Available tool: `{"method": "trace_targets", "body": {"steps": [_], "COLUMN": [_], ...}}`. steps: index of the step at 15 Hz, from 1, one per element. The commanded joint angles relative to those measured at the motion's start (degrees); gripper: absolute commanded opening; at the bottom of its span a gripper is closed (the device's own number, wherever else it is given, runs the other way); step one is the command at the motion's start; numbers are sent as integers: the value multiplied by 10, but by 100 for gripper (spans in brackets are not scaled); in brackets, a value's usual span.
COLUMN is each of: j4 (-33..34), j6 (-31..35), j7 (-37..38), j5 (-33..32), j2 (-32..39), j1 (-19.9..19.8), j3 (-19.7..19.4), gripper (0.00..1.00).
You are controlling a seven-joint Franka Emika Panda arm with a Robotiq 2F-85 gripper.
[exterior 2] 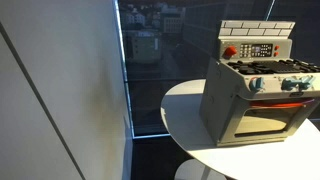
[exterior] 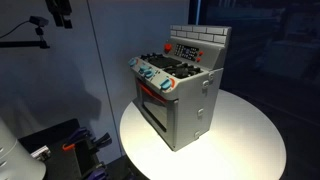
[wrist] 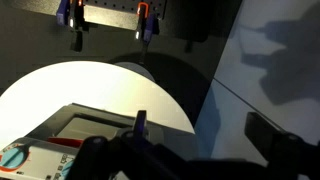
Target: Push the top right button on the toy stove
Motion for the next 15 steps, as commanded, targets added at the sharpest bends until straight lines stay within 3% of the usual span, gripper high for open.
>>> {"method": "trace_targets", "body": {"steps": [1, 7, 15], "j4": [2, 6, 62], "j6": [-2, 0, 37], "j7": [-4, -1, 22], "j5": [3, -1, -49], "j2": [-1, 3, 58], "j1": [-7, -11, -61], "j3": [4, 6, 13], "gripper": [100, 100, 100]}}
